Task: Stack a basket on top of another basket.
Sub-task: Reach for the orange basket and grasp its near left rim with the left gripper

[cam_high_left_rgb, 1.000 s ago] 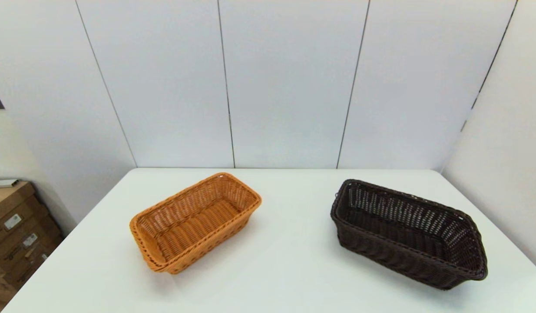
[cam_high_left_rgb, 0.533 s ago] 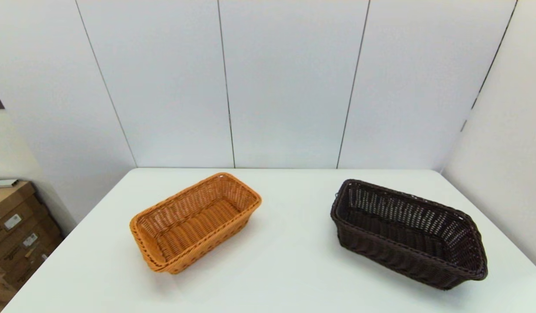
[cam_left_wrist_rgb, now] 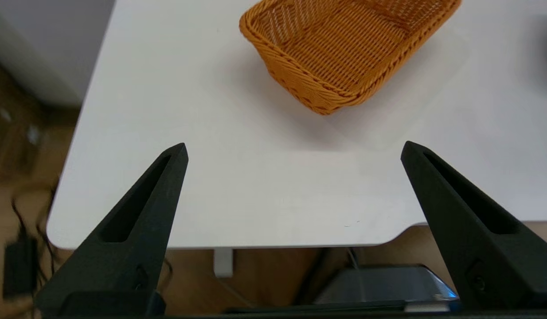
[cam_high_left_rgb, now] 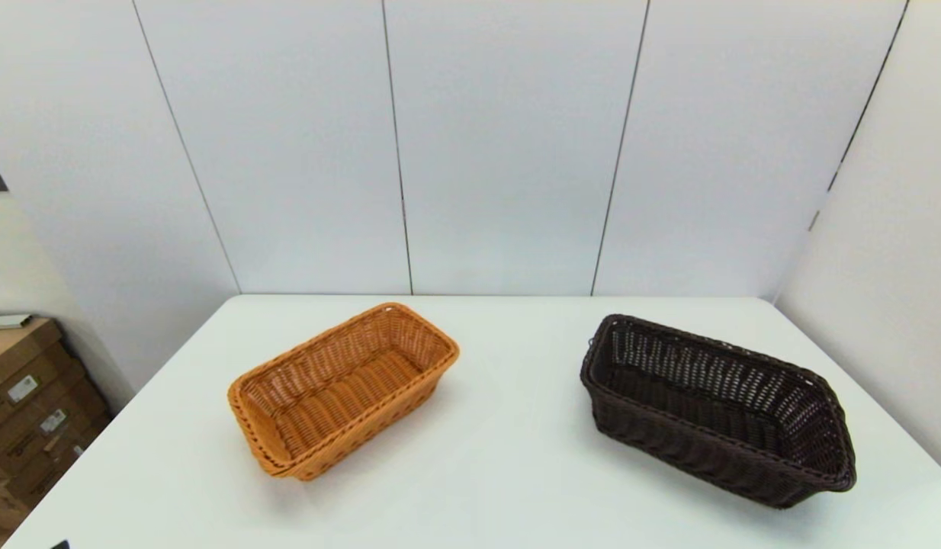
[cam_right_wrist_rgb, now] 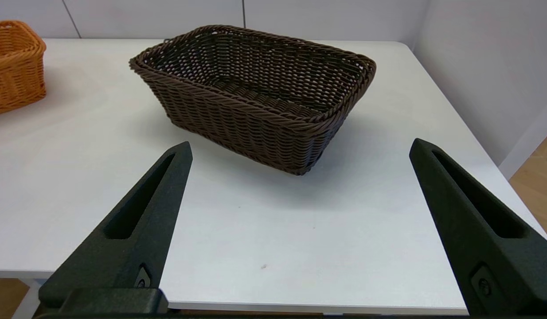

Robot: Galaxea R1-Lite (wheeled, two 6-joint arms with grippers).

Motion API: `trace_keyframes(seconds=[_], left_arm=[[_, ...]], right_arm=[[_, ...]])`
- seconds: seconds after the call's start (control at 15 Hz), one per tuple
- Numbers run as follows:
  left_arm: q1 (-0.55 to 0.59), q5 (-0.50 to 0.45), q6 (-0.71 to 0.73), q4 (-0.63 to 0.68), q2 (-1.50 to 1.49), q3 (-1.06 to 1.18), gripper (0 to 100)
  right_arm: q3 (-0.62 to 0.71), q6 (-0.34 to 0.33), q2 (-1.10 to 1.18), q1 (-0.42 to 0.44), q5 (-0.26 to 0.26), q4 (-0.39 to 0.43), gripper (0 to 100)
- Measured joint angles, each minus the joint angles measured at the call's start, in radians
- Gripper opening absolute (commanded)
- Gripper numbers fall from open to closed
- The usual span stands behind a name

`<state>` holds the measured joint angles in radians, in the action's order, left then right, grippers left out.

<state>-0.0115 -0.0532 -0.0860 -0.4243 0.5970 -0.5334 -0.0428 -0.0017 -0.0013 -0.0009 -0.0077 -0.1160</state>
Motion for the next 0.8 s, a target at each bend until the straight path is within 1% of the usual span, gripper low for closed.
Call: trace_keyframes(seconds=[0.13, 0.33, 0.53, 0.8], left_arm=[[0.0, 0.008, -0.088, -0.06, 0.209, -0.145, 100], [0.001, 0.018, -0.25, -0.194, 0.507, -0.371, 100], [-0.001, 0.044, -0.415, -0.31, 0.768, -0.521, 100], [-0.01, 0.055, -0.588, -0.346, 1.039, -0.605, 100]], right_arm=[[0.0, 0.0, 0.0, 0.0, 0.0, 0.0, 100], [0.0, 0.0, 0.0, 0.001, 0.0, 0.0, 100], [0.0, 0.0, 0.0, 0.001, 0.0, 0.0, 100], [0.0, 0.0, 0.0, 0.001, 0.0, 0.0, 100]])
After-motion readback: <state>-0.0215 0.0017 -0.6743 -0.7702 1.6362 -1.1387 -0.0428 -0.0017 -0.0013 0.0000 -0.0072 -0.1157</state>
